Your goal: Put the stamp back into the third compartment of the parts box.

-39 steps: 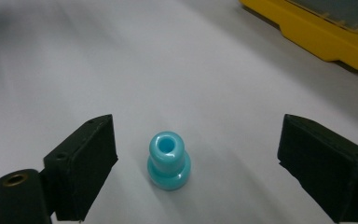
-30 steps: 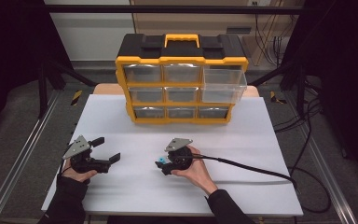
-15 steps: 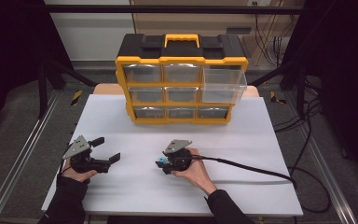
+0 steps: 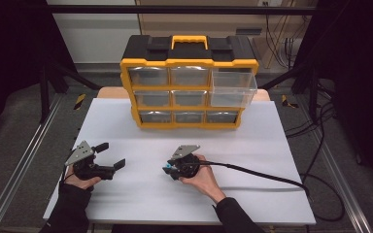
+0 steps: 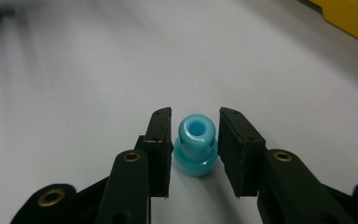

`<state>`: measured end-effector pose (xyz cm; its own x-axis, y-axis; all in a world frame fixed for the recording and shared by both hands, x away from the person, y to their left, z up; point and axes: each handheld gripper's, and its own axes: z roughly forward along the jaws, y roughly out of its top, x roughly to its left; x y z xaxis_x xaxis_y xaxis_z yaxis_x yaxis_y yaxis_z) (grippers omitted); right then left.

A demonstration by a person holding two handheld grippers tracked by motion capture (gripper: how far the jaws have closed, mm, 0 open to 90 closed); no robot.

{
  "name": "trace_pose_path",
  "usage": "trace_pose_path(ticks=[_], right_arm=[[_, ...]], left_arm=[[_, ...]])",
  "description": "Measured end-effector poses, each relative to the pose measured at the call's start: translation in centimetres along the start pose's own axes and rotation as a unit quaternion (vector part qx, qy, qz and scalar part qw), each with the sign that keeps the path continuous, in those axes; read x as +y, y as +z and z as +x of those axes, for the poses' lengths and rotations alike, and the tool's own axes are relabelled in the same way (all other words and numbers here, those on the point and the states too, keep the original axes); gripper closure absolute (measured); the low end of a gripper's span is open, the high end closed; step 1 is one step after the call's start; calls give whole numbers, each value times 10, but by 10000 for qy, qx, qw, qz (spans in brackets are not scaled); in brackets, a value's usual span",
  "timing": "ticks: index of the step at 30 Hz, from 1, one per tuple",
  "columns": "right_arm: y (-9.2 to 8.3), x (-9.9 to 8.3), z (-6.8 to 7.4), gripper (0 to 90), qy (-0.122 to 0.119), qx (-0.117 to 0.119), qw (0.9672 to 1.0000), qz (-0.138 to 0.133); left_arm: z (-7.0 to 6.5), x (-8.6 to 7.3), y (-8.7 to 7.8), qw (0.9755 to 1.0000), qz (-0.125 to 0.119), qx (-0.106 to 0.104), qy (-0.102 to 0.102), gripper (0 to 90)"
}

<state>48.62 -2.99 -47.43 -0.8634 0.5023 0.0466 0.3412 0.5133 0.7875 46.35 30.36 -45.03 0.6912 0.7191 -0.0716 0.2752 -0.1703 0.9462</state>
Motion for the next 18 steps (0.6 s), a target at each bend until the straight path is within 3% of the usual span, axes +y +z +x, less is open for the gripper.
trace_pose_path(ticks=[18], right_arm=[[-1, 0, 0, 725, 89, -21, 9999, 57]], left_arm=[[0, 0, 0, 10000, -4, -2, 4, 13]])
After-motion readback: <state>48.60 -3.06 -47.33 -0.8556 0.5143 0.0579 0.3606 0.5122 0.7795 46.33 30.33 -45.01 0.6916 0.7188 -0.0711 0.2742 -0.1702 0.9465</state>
